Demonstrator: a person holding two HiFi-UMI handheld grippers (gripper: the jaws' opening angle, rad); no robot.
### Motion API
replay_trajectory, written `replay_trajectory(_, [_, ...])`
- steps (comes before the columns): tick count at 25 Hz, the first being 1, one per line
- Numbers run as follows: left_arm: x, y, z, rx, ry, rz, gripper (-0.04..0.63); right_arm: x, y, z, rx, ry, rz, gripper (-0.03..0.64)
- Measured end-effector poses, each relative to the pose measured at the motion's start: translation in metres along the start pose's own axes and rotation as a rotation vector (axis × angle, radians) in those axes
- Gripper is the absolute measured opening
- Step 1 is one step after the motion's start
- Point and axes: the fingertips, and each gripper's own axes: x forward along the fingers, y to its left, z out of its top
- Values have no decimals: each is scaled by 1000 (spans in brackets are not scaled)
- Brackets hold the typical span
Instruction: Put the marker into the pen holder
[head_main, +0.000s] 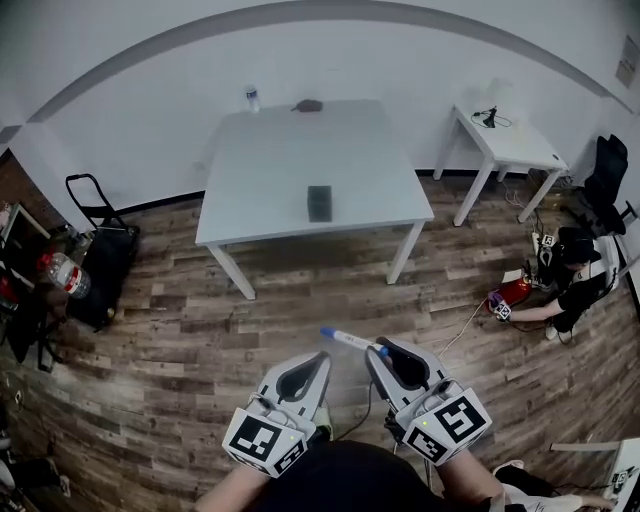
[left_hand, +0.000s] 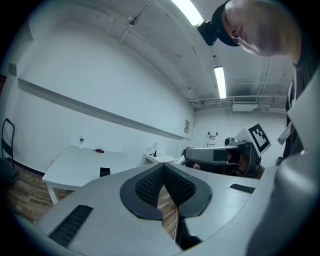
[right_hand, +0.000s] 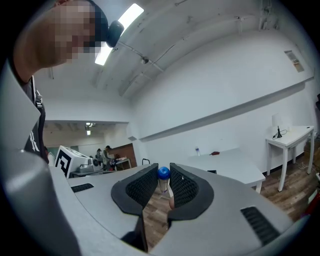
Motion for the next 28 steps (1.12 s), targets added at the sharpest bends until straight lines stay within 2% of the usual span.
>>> replay_trajectory(6, [30,44,17,9,3,-34,6,46,-22,15,0,-11,-42,77])
replay_trajectory(9, [38,55,22,29,-1,-50,6,59,-30,19,-4,-13,-65,77])
replay_trajectory(14, [49,69,22,19,9,-53,6,77,-42,21,-4,-5,-70,77])
replay_trajectory(19, [70,92,22,2,18,-11,6,105,-68,21,-2,20,-43,77])
replay_trajectory(28, [128,145,36,2,13,113,6,182,-136,30,-55,73,51,77])
